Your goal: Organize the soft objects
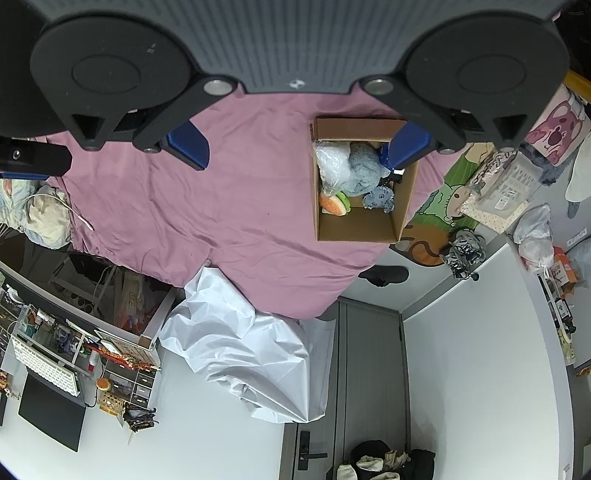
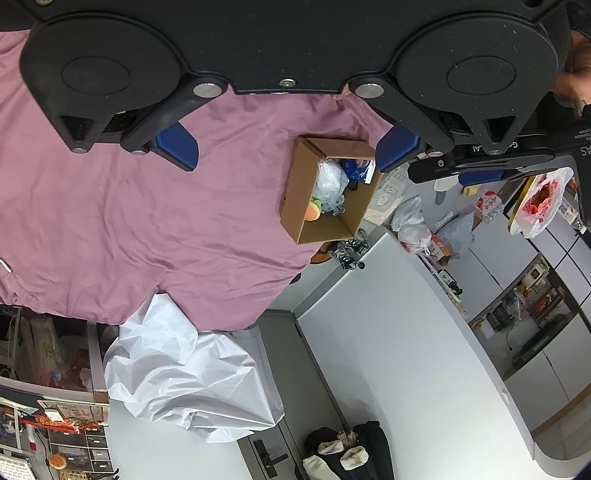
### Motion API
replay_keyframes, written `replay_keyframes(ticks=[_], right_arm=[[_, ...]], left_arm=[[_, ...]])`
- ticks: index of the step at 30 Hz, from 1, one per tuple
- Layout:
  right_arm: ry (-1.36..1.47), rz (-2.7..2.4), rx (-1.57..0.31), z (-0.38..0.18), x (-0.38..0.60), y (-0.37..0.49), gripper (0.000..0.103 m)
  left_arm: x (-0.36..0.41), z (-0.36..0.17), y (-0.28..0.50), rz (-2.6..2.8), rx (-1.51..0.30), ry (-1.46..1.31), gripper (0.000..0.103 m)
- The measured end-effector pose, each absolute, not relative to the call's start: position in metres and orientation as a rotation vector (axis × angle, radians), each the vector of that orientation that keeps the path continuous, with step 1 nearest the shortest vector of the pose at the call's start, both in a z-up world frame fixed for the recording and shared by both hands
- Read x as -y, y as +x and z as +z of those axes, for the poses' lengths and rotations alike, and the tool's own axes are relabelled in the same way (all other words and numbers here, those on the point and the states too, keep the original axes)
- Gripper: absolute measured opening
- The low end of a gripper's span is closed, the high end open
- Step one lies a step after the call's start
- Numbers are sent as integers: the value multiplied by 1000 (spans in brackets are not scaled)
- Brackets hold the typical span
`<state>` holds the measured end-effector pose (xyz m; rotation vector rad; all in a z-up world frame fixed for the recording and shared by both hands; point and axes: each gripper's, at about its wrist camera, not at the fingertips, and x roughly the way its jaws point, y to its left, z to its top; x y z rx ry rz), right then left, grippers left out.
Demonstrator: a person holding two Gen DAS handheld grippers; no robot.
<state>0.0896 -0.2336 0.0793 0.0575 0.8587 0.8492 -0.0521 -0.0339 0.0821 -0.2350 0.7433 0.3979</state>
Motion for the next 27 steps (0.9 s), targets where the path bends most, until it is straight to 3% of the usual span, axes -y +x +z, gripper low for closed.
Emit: replay_keyframes(ticks=[27], right_arm=[[88,844,-851,72,240,92,103]], left_arm=[[37,80,-46,400,-765,-222,103]])
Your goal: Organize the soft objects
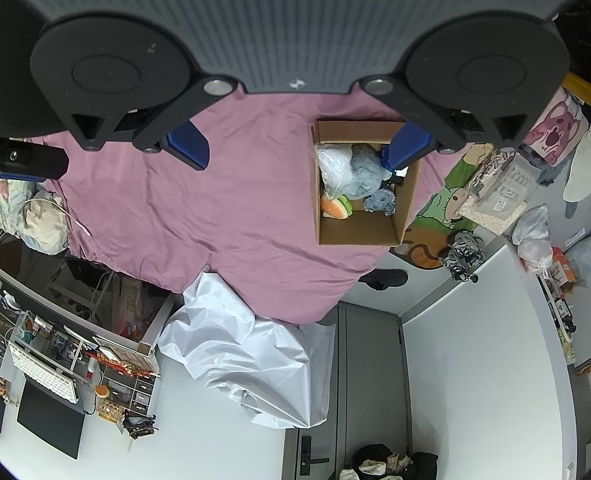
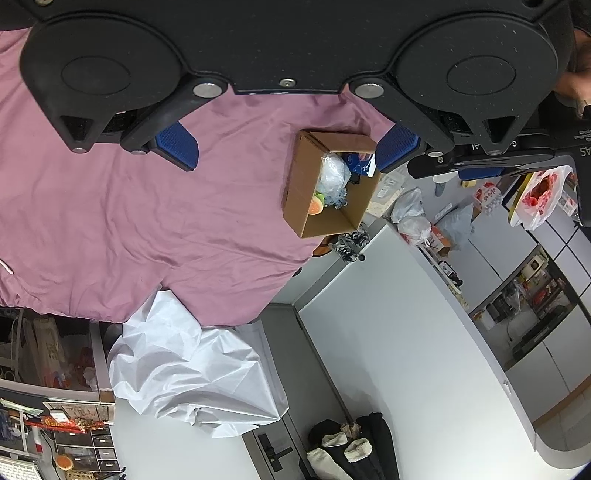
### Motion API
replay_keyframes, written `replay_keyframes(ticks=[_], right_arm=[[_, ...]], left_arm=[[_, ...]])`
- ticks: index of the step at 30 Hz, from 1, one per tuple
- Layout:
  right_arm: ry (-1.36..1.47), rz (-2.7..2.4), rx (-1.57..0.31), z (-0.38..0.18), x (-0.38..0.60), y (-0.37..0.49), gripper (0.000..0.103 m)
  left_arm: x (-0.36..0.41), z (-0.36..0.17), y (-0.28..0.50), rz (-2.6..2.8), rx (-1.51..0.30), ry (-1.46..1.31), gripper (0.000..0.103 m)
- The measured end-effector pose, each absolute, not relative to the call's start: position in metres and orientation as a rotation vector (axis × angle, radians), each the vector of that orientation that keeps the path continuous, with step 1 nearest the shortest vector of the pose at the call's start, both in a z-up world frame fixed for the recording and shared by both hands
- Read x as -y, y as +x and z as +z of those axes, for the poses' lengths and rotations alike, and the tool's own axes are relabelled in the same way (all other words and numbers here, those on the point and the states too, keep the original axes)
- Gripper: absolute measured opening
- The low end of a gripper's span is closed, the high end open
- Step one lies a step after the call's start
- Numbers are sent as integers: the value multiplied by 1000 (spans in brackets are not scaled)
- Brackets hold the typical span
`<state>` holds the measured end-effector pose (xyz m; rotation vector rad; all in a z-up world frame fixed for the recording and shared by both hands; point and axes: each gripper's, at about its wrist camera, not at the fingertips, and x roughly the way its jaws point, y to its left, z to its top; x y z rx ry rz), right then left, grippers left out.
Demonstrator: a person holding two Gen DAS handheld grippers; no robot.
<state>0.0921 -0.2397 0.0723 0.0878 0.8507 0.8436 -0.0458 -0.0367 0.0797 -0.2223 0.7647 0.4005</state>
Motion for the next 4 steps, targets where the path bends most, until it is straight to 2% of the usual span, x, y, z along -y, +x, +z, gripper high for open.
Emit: replay_keyframes(ticks=[4], right_arm=[[97,840,-859,70,242,94,103]], left_arm=[[38,78,-40,391,-776,-224,103]])
